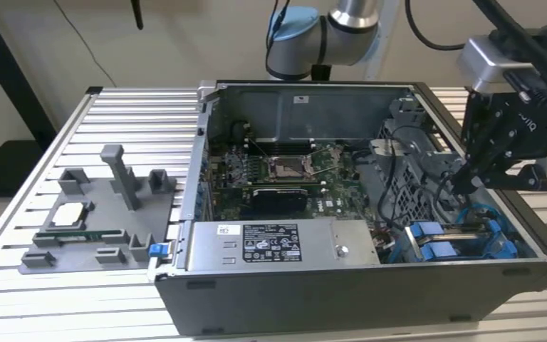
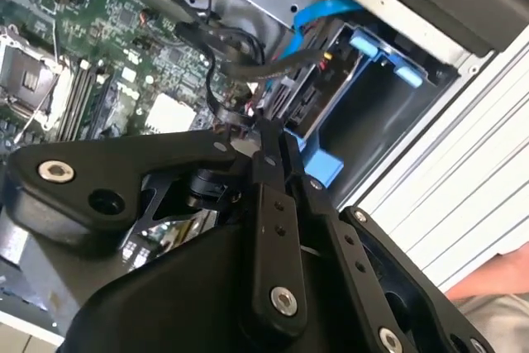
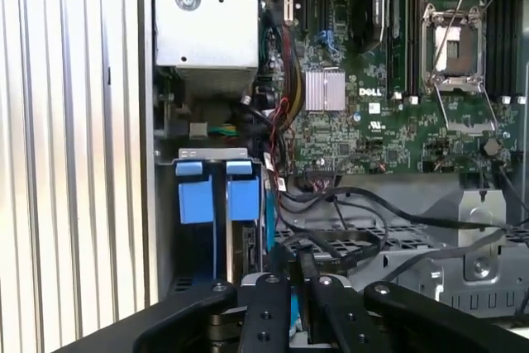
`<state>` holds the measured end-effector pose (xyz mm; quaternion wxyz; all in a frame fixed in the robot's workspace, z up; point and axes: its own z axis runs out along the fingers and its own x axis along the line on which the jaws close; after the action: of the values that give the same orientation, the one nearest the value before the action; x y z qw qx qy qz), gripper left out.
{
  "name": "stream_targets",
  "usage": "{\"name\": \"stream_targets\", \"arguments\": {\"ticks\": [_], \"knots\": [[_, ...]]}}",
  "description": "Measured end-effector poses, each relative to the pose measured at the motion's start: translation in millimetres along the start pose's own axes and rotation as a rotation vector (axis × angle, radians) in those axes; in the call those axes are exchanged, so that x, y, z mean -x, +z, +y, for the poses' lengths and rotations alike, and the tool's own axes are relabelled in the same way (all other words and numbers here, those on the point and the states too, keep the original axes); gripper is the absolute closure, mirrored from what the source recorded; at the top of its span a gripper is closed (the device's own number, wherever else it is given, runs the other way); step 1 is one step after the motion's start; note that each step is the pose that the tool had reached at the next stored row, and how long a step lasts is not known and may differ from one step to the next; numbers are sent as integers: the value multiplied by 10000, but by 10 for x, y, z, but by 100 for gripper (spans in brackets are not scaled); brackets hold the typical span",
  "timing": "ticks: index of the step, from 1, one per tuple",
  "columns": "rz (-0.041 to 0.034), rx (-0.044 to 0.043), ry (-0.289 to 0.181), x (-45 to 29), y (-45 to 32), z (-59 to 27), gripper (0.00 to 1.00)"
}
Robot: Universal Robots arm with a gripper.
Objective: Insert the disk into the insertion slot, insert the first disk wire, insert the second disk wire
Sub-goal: 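Insert the second disk wire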
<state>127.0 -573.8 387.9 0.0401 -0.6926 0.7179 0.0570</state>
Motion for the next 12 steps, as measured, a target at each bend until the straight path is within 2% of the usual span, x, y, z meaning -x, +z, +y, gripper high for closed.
{"name": "stream_targets", "arguments": {"ticks": [7, 10, 12], "knots": [[-4, -125, -17, -205, 58, 72, 100], [-6, -186, -27, -219, 111, 72, 100], [-8, -198, -28, -224, 147, 72, 100]]}}
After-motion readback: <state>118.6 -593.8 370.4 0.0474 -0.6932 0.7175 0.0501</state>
